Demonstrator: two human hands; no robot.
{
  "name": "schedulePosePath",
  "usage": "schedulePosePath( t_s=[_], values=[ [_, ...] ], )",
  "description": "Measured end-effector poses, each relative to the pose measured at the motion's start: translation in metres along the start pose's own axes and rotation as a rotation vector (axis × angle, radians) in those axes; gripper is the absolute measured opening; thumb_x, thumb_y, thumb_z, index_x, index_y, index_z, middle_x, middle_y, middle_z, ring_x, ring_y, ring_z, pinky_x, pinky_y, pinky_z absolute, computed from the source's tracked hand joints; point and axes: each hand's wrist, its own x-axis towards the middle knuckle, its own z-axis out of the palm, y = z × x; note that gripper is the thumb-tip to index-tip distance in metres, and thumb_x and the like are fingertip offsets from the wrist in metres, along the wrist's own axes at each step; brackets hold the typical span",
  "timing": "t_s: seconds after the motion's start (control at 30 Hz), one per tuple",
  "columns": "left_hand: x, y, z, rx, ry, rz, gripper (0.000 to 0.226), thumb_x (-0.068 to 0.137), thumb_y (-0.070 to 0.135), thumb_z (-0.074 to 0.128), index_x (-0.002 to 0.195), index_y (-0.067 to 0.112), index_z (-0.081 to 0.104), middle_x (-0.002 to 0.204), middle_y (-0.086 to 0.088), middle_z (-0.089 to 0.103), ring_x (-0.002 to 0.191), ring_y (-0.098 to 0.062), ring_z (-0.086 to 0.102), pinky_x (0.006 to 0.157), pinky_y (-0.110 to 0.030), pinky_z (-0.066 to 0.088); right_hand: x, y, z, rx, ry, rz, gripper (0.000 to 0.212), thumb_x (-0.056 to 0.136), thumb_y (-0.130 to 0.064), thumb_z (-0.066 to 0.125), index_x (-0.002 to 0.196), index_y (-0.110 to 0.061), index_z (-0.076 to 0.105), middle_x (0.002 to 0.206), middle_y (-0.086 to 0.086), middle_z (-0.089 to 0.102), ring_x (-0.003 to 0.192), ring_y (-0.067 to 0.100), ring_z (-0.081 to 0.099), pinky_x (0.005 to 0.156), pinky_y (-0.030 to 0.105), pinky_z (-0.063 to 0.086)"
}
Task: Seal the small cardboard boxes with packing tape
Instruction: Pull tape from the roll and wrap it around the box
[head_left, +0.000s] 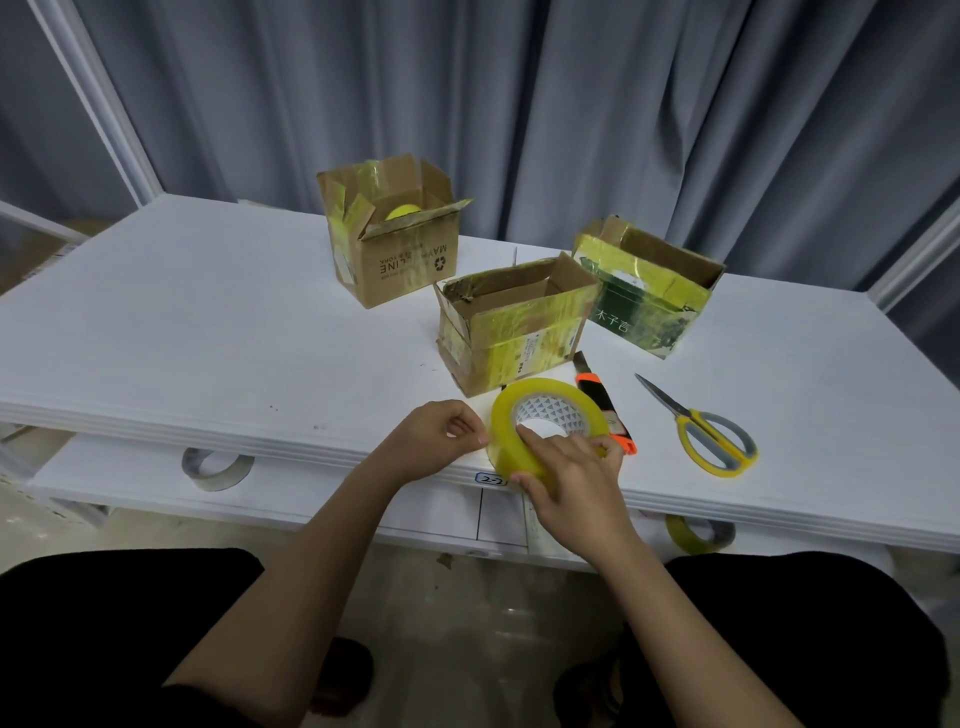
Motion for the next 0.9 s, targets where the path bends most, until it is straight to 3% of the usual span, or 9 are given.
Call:
schedulePosePath(
  t_s=[0.13,0.3,0.47,0.77,0.9],
  values=[
    [-0.001,-0.001,0.005,0.028,0.071,0.03,0.007,0.086,0.017,0.068,0.08,0.02,0.065,0.079,0.01,0.065,0.076,-0.002,0.058,0.067,-0.004,0.041,-0.001,0.0,0.001,-0.009,-0.008,-0.006,0.046,0.082,-0.037,0.063,0.122,-0.014,0.064,0.093,0.0,0.07,0.088,0.025,0.063,0.085,0.034,0.021],
    [-0.001,-0.002,0.013,0.051,0.114,0.041,0.008,0.089,0.018,0.064,0.082,0.019,0.059,0.076,0.012,0.058,0.071,-0.002,0.052,0.067,-0.014,0.042,-0.005,0.019,-0.009,-0.034,-0.111,-0.1,0.054,0.088,-0.054,0.051,0.127,-0.017,0.06,0.103,-0.002,0.069,0.1,0.019,0.06,0.103,0.035,0.023],
    [-0.001,-0.001,0.035,0.096,0.04,0.093,0.012,0.092,0.021,0.059,0.083,0.025,0.052,0.08,0.012,0.059,0.074,-0.001,0.054,0.066,-0.014,0.043,-0.007,0.048,-0.021,-0.092,-0.155,-0.193,0.04,0.085,-0.041,0.057,0.115,-0.016,0.066,0.093,0.0,0.069,0.089,0.021,0.063,0.103,0.035,0.031],
    [0.04,0.022,0.056,0.008,-0.025,0.128,0.021,0.09,0.018,0.061,0.076,0.031,0.052,0.081,0.015,0.06,0.075,0.011,0.052,0.066,-0.006,0.038,0.003,0.097,-0.029,-0.081,-0.095,-0.035,0.04,0.082,-0.037,0.061,0.113,-0.013,0.069,0.088,0.001,0.068,0.09,0.026,0.063,0.104,0.031,0.023],
    [0.036,0.015,0.057,0.028,-0.025,0.173,0.022,0.091,0.015,0.059,0.079,0.032,0.054,0.083,0.014,0.062,0.081,0.002,0.055,0.071,-0.013,0.042,0.029,0.106,-0.022,-0.093,-0.104,0.094,0.047,0.086,-0.048,0.059,0.118,-0.015,0.067,0.089,0.005,0.068,0.095,0.029,0.059,0.103,0.037,0.028]
  ],
)
